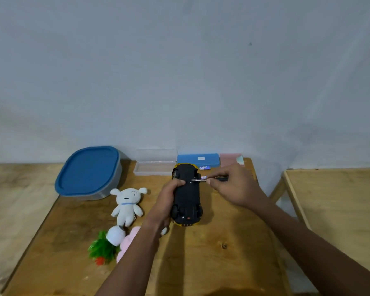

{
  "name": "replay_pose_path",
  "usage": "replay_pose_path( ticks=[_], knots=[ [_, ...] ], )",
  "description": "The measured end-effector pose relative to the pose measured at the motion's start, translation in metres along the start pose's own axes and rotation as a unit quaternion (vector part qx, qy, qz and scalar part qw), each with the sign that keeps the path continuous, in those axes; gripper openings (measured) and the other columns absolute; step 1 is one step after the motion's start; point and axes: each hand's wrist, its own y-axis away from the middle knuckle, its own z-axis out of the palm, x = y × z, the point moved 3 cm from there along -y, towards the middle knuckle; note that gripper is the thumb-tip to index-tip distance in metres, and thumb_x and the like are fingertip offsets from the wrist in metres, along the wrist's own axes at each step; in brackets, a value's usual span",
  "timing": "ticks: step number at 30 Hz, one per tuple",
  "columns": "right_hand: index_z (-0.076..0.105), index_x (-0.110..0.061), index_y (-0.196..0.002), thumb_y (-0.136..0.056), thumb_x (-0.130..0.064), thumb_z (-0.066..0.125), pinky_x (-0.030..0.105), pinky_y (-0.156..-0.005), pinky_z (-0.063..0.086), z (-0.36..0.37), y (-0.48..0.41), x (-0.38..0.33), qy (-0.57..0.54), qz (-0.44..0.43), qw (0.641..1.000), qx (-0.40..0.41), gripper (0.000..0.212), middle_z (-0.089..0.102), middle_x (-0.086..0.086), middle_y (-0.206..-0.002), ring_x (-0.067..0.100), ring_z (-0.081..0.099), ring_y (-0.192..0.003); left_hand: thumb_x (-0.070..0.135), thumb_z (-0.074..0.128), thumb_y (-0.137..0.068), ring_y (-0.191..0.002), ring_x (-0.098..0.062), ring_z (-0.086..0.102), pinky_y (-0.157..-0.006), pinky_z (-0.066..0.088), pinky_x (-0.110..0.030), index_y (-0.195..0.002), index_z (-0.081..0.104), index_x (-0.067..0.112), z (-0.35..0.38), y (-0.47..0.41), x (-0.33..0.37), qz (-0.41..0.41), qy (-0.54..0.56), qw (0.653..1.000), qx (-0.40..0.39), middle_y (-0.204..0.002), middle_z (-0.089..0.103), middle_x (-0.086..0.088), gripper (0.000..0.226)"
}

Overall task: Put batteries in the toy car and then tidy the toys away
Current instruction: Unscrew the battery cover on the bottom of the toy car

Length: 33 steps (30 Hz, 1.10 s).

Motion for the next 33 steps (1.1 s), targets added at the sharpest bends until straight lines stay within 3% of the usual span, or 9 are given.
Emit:
replay_pose_path(
  ticks=[5, 9, 17, 20, 24, 33],
  knots=[
    [0.081, -0.02, -0.1, -0.088, -0.023, 0.072, 0.006, -0.065, 0.044, 0.001, 0.001, -0.01, -0.015, -0.018, 0.999, 0.031, 0.015, 0.077, -0.008, -0.094, 0.003, 0.066, -0.084, 0.033, 0.058, -0.086, -0.075, -0.031, 0.063, -0.067, 0.054, -0.039, -0.119, 0.06, -0.004, 0.001, -0.001, 0.013, 0.031, -0.01, 0.999, -0.011, -0.092, 0.064, -0.022, 0.05],
    [0.08, -0.015, -0.099, -0.085, -0.018, 0.074, 0.004, -0.066, 0.045, 0.002, 0.001, -0.02, -0.013, -0.026, 0.998, 0.059, 0.015, 0.077, -0.004, -0.092, 0.001, 0.066, -0.079, 0.04, 0.066, -0.075, -0.084, -0.035, 0.057, -0.078, 0.046, -0.049, -0.124, 0.056, -0.008, -0.003, 0.001, 0.023, 0.039, -0.003, 0.999, -0.009, -0.094, 0.061, -0.022, 0.069],
    [0.08, -0.016, -0.099, -0.085, -0.019, 0.075, 0.005, -0.065, 0.047, 0.006, 0.0, -0.034, -0.007, -0.016, 0.997, 0.073, 0.014, 0.074, -0.008, -0.087, 0.001, 0.067, -0.079, 0.041, 0.067, -0.071, -0.079, -0.034, 0.059, -0.079, 0.046, -0.053, -0.113, 0.062, 0.003, -0.011, -0.004, 0.035, 0.04, -0.007, 0.999, -0.01, -0.091, 0.063, -0.019, 0.057],
    [0.08, -0.018, -0.097, -0.085, -0.019, 0.075, 0.012, -0.069, 0.052, 0.006, 0.0, -0.037, -0.004, -0.02, 0.997, 0.07, 0.013, 0.075, -0.009, -0.086, 0.003, 0.068, -0.08, 0.038, 0.064, -0.075, -0.073, -0.029, 0.062, -0.072, 0.05, -0.044, -0.109, 0.063, 0.006, -0.011, -0.002, 0.038, 0.055, -0.024, 0.998, -0.012, -0.086, 0.065, -0.015, 0.046],
    [0.08, -0.017, -0.096, -0.085, -0.018, 0.075, 0.01, -0.067, 0.051, 0.006, 0.001, -0.039, -0.008, -0.023, 0.997, 0.073, 0.012, 0.075, -0.009, -0.084, 0.004, 0.068, -0.079, 0.023, 0.052, -0.096, -0.07, -0.024, 0.064, -0.057, 0.053, -0.033, -0.105, 0.063, 0.01, -0.01, -0.001, 0.04, 0.078, -0.056, 0.995, -0.007, -0.083, 0.067, -0.011, 0.02],
    [0.08, -0.015, -0.096, -0.085, -0.017, 0.075, 0.006, -0.064, 0.048, -0.001, 0.006, -0.042, 0.008, -0.038, 0.997, 0.074, 0.013, 0.076, -0.005, -0.086, 0.005, 0.068, -0.078, 0.021, 0.054, -0.096, -0.075, -0.025, 0.063, -0.065, 0.052, -0.037, -0.108, 0.067, 0.01, -0.001, 0.005, 0.039, 0.108, -0.068, 0.992, 0.001, -0.084, 0.068, -0.011, 0.021]
  ],
)
